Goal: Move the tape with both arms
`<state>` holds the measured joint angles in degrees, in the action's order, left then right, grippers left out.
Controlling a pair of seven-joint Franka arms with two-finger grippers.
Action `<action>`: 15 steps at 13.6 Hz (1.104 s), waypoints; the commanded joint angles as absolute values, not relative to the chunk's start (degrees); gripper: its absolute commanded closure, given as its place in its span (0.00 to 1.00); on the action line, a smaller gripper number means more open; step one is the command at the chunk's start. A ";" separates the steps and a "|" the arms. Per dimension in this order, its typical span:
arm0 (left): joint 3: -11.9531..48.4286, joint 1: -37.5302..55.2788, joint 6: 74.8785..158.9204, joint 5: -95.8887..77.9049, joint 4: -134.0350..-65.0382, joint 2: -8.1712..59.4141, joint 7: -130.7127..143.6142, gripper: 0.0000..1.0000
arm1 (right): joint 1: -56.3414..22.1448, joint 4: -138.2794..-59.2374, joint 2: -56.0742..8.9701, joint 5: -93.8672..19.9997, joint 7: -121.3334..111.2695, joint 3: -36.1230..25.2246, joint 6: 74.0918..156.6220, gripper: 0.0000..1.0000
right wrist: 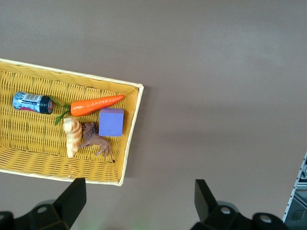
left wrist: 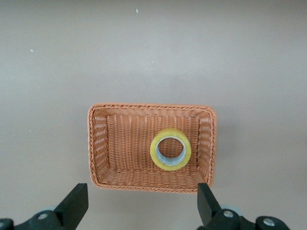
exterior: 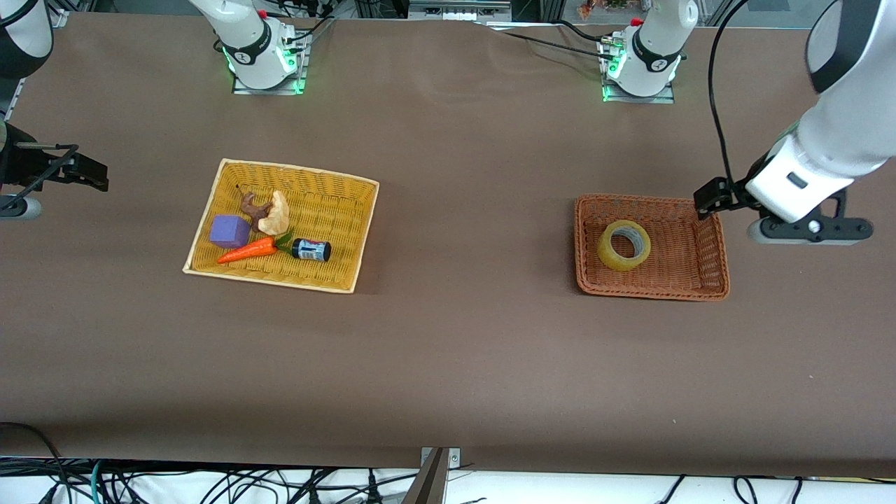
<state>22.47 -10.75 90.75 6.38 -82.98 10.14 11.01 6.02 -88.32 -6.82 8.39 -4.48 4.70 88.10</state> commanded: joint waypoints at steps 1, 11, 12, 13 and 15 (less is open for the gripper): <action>23.03 -11.69 88.86 2.83 -80.59 9.50 10.99 0.00 | 6.24 -87.63 -6.59 8.26 -4.66 4.92 89.37 0.00; 3.70 1.67 93.95 -2.37 -92.97 0.45 4.22 0.00 | 6.15 -87.01 -7.47 3.43 -4.66 4.92 94.48 0.00; 3.60 1.76 93.87 -2.29 -93.34 0.09 4.22 0.00 | 6.50 -86.84 -7.47 3.25 -4.57 4.75 94.40 0.00; 3.60 1.76 93.87 -2.02 -93.77 -0.26 4.22 0.00 | 6.59 -86.84 -7.38 3.25 -4.57 4.66 94.39 0.00; 3.60 1.67 93.69 -1.76 -93.87 -0.35 4.31 0.00 | 6.50 -86.66 -6.95 3.16 -4.57 4.75 93.87 0.00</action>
